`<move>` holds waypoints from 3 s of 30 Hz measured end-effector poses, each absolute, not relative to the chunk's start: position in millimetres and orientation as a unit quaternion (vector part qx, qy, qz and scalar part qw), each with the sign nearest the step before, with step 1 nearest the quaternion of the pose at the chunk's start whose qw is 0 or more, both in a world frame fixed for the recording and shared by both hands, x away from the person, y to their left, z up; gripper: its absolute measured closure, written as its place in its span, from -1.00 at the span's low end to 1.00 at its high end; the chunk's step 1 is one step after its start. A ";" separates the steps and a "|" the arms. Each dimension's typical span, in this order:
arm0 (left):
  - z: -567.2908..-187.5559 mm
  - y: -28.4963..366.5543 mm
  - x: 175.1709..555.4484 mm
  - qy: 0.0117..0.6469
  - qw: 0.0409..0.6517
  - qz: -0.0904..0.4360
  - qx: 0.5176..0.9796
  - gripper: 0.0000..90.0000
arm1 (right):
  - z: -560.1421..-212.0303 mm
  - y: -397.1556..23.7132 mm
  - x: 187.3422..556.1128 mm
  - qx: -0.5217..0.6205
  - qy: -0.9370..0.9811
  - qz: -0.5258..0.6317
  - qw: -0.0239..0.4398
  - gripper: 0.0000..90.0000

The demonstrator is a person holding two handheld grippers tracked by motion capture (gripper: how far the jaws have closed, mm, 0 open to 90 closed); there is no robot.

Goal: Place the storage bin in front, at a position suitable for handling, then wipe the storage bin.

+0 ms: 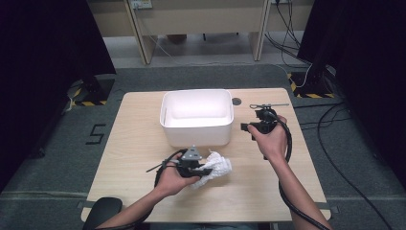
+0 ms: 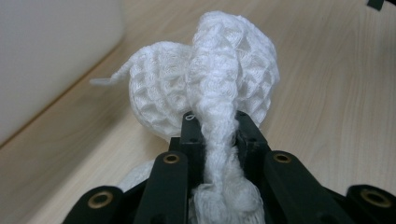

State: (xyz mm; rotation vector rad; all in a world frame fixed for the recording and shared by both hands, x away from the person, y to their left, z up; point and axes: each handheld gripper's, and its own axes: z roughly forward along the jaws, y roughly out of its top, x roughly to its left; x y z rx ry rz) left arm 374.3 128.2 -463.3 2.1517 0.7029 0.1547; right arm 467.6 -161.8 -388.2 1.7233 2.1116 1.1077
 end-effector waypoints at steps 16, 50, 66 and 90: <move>-446.6 252.8 361.9 0.388 0.430 0.136 0.804 0.70 | -369.7 -134.9 482.8 0.573 0.690 0.428 0.114 0.20; -434.4 288.0 430.1 0.467 0.448 0.211 0.732 0.70 | -376.4 -115.3 467.7 0.566 0.747 0.325 0.131 0.60; -434.6 295.7 420.7 0.470 0.448 0.221 0.728 0.70 | -381.6 -142.8 451.8 0.548 0.725 0.397 0.129 0.26; -424.0 291.3 425.3 0.462 0.460 0.229 0.723 0.70 | -379.3 -144.5 462.3 0.544 0.720 0.416 0.115 0.35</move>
